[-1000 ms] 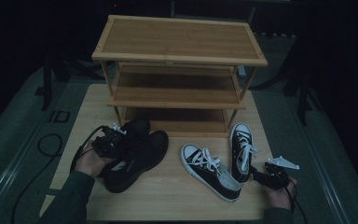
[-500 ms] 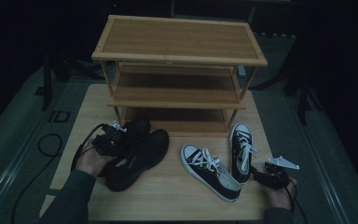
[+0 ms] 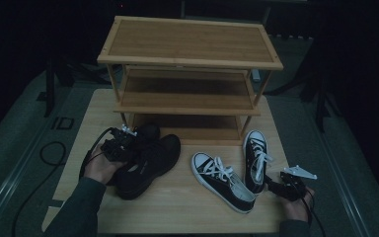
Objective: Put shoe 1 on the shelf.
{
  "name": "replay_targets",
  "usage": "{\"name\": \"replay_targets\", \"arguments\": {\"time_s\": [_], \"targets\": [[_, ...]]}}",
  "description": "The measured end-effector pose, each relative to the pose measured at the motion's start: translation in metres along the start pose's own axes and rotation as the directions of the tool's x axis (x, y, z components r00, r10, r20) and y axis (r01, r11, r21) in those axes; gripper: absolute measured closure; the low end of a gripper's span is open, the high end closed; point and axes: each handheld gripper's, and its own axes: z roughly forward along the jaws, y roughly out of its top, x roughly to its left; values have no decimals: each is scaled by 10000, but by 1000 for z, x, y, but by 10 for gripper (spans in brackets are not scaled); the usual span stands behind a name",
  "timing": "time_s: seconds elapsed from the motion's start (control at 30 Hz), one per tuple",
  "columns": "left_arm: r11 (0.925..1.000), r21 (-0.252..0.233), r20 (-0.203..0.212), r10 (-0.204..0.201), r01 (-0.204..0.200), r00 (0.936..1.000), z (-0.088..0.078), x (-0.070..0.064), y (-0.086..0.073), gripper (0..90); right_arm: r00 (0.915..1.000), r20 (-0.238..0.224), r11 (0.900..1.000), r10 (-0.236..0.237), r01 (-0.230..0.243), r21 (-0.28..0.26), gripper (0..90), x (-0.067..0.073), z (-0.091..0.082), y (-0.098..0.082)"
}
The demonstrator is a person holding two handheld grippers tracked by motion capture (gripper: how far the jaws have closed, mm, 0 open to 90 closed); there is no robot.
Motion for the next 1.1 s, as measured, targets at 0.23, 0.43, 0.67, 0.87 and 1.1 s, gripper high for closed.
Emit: {"name": "replay_targets", "arguments": {"time_s": [0.23,0.43,0.67,0.87,1.1], "targets": [[9999,-141,-153,-28,25,9999,-1,-4,8,839,10000,18,10000,14,-14,9,305,0,0,0],[9997,-253,-225,-42,36,9997,-3,-6,13,842,10000,18,10000,16,-16,9,305,0,0,0],[9996,-273,-244,-37,30,9997,1,-8,20,842,10000,22,10000,18,-18,13,305,0,0,0],[9997,-260,-353,-13,4,9994,5,-11,27,842,10000,18,10000,15,-15,8,305,0,0,0],[9996,-274,-463,-74,61,9989,13,-16,38,841,10000,13,10000,27,-27,16,304,0,0,0]]}}
